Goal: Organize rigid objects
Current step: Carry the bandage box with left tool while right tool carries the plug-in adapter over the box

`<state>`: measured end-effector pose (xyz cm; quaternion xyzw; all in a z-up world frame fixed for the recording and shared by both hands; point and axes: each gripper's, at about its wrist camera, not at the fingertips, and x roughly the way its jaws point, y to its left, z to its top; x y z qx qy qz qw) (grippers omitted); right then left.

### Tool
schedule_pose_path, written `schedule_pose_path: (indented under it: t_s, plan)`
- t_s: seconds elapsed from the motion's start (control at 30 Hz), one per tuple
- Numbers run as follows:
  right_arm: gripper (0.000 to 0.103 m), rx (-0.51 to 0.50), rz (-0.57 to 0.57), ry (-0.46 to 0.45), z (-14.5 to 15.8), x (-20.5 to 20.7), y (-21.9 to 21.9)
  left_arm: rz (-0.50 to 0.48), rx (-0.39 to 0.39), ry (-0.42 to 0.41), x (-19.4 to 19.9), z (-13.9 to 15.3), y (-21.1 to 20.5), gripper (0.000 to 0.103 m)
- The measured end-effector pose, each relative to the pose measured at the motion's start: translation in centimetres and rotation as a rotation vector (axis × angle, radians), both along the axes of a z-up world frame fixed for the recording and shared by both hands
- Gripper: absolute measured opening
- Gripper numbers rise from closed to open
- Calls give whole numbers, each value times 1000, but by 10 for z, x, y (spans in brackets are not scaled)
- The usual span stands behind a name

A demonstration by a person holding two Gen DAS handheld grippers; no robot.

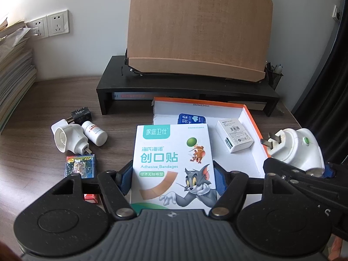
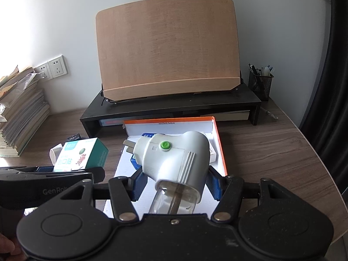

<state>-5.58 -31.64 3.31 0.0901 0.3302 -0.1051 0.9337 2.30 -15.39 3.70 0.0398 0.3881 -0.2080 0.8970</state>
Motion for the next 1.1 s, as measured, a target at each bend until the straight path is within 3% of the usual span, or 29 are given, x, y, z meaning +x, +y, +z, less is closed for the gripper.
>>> schedule_pose_path:
  t_s: [1.1]
  plan:
    - [70, -4, 13, 21, -3, 9, 4, 7, 4, 22, 5, -7, 3, 71]
